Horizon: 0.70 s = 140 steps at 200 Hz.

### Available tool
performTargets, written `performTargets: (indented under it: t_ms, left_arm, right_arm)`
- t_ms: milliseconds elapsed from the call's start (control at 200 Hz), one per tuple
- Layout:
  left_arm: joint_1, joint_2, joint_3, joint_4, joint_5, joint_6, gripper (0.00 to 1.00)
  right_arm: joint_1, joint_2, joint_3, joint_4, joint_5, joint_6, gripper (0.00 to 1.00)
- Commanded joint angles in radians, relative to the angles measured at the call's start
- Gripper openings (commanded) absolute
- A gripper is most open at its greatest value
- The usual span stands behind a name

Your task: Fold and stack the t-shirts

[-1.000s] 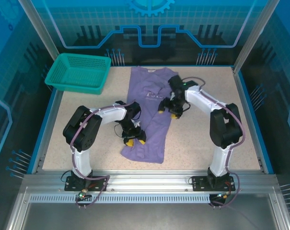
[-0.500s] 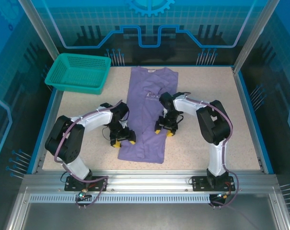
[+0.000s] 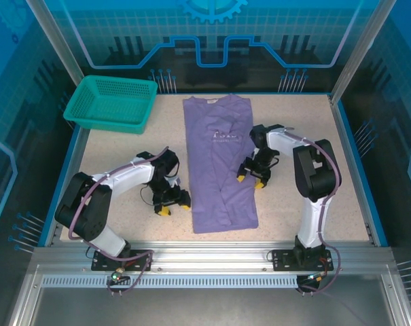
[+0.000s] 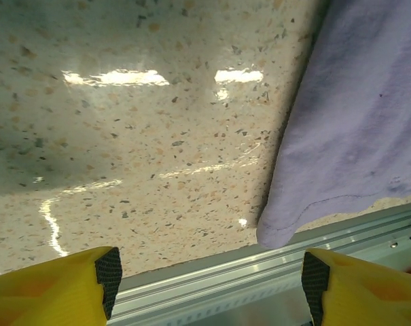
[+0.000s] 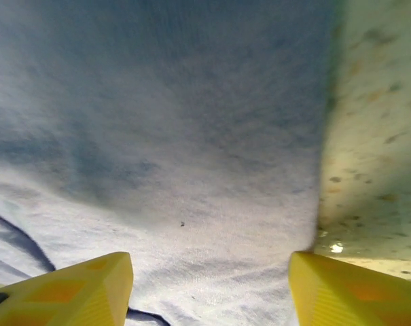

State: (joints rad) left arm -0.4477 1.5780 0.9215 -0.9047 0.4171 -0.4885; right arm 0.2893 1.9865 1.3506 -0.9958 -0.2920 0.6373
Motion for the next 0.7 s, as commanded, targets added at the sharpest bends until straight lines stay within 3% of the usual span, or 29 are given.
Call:
performTargets:
  t_ms: [0, 135, 260, 500, 695]
  left_arm:
    - [0.001, 0.000, -0.030, 0.023, 0.120, -0.003, 0.72]
    - [-0.006, -0.010, -0.075, 0.102, 0.237, -0.010, 0.67]
    - [-0.020, -0.017, -0.111, 0.172, 0.295, -0.039, 0.57]
    - [-0.088, -0.033, -0.176, 0.312, 0.298, -0.136, 0.46]
    - [-0.134, -0.033, -0.197, 0.346, 0.290, -0.155, 0.45]
  right_arm:
    - [0.003, -0.135, -0.046, 0.035, -0.022, -0.028, 0.71]
    - [0.009, -0.287, -0.204, 0.079, -0.070, -0.030, 0.76]
    - [0.019, -0.395, -0.362, 0.086, -0.151, -0.042, 0.71]
    - [0.066, -0.514, -0.541, 0.046, -0.154, -0.075, 0.64]
    - [0.105, -0.543, -0.624, 0.090, -0.182, -0.059, 0.58]
